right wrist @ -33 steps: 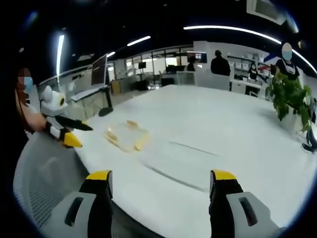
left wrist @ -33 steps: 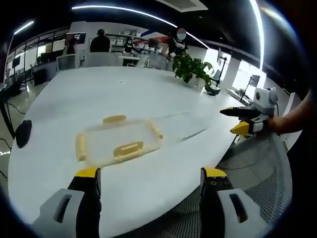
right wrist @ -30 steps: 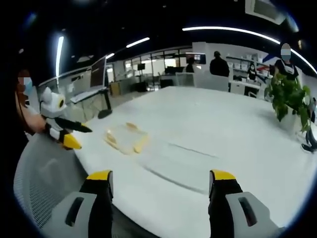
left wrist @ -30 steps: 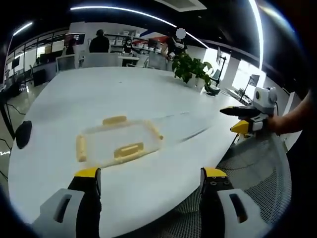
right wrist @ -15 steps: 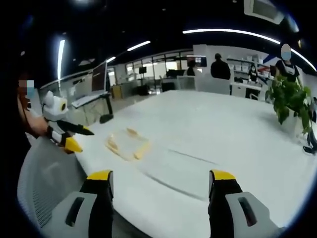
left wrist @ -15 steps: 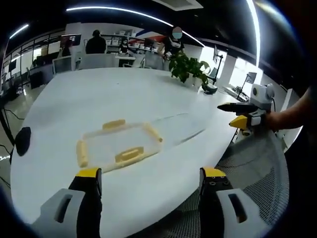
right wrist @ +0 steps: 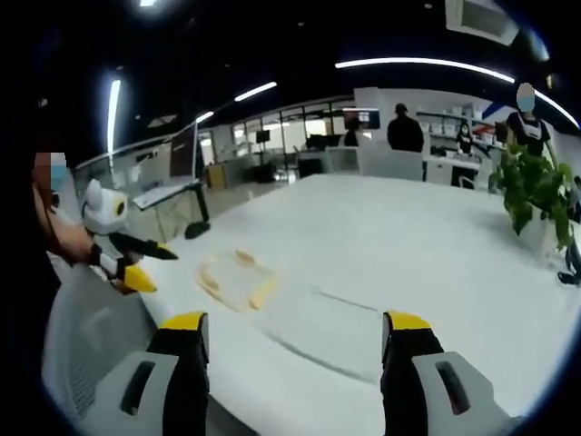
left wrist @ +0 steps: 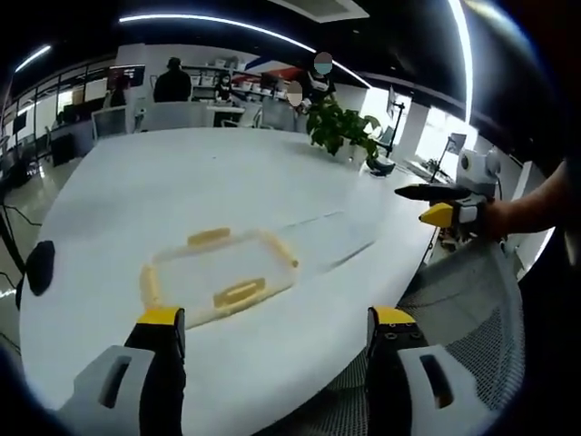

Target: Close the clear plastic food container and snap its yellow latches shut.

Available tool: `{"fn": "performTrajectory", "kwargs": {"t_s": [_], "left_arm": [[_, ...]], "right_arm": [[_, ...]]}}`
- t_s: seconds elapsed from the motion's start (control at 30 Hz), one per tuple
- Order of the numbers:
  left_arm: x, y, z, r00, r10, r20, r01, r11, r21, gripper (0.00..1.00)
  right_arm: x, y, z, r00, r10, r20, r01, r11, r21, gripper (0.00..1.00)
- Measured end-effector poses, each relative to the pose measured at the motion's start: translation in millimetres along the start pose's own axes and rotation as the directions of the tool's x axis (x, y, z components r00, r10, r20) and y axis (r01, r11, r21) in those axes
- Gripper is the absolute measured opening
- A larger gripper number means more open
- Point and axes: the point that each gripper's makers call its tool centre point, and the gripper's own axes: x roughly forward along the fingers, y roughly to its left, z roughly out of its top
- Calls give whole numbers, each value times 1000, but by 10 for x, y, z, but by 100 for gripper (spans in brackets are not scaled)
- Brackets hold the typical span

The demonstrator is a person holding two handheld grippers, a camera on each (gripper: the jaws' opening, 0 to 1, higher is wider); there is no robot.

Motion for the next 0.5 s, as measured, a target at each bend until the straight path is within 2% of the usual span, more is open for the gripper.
{"fn": "performTrajectory", "kwargs": {"t_s": [0.23, 0.5], "left_arm": [[-2, 52, 55, 1000, -2, 15, 3, 999, -32, 83], [20, 71, 54, 1000, -12, 3, 12, 1000, -8, 82]], "right_arm": [[59, 55, 145, 1000, 10, 30, -11, 1000, 14, 78], [159, 182, 284, 997, 45, 69, -46, 999, 10, 73]]}}
